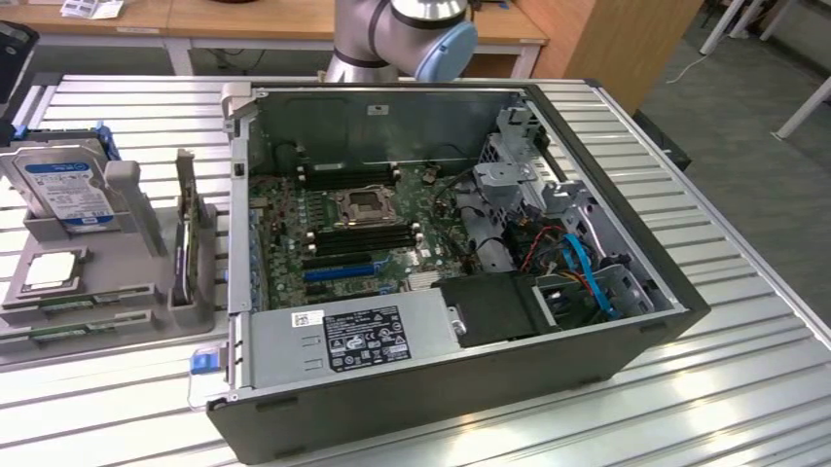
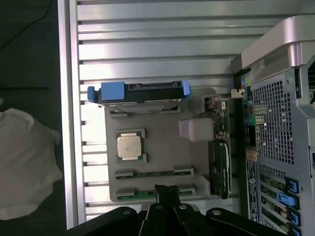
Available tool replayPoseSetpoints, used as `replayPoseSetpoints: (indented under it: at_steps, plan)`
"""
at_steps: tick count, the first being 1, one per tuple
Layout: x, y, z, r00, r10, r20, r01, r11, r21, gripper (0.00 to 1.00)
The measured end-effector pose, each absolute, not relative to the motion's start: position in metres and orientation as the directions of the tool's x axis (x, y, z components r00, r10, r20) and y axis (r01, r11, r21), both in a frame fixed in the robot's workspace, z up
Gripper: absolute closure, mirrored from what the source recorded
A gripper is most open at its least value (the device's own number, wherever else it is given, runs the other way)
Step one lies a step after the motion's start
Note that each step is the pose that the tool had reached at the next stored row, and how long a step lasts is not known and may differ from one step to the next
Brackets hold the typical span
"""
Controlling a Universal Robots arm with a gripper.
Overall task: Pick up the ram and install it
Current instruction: 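Reach for the ram, then pick up the ram and move it above insertion slot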
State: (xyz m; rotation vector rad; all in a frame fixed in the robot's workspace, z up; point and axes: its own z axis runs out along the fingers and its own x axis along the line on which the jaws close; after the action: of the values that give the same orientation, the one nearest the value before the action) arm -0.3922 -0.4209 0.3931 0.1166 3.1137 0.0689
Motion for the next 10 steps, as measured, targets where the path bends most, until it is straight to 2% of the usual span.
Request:
replayPoseSetpoints:
  at_steps: [10]
  plan:
    - [-0.3922,-0.4235,0.3931,-0.997,0.075,-0.023,0.074,0.996,0.045,0.90]
